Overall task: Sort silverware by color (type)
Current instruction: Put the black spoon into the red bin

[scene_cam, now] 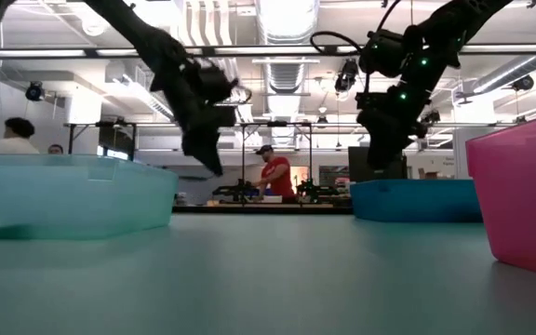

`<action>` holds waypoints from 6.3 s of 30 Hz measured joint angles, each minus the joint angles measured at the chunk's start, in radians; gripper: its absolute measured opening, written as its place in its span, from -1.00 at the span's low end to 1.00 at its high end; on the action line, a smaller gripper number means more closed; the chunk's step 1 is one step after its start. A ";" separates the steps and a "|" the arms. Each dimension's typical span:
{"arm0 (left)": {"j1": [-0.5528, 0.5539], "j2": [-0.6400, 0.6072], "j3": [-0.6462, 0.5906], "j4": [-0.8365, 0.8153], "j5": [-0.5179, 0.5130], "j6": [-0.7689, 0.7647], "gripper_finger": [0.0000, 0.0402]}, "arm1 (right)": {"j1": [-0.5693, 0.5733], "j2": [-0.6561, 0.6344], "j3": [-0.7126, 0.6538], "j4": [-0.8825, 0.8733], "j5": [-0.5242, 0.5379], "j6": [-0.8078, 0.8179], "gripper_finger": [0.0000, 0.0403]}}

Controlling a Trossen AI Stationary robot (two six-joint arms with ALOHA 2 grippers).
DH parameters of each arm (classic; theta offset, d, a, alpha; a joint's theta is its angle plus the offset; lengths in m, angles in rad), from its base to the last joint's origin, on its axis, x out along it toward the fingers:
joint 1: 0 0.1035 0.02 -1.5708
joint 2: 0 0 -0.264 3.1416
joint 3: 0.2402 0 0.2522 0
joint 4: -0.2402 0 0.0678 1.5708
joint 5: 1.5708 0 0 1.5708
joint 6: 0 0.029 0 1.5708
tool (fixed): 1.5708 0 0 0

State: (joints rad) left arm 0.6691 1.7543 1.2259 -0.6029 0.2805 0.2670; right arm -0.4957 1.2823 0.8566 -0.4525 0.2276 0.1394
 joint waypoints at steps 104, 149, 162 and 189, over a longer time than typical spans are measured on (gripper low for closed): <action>-0.398 -0.104 -0.009 0.406 -0.414 -0.238 -0.67 | 0.025 -0.115 0.032 0.352 -0.340 0.000 -0.96; -0.393 -0.374 -0.011 0.053 -0.429 -0.105 -0.67 | 0.000 0.619 0.517 -0.374 -0.263 0.143 -0.38; -0.392 -0.374 -0.011 0.007 -0.429 -0.068 -0.67 | 0.024 0.686 0.522 -0.346 -0.257 0.116 -0.59; -0.392 -0.375 -0.011 -0.001 -0.429 -0.043 -0.67 | 0.050 0.686 0.524 -0.339 -0.258 0.057 -0.83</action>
State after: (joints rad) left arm 0.2768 1.3792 1.2148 -0.6039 -0.1482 0.2241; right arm -0.4454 1.9678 1.3805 -0.7919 -0.0308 0.1966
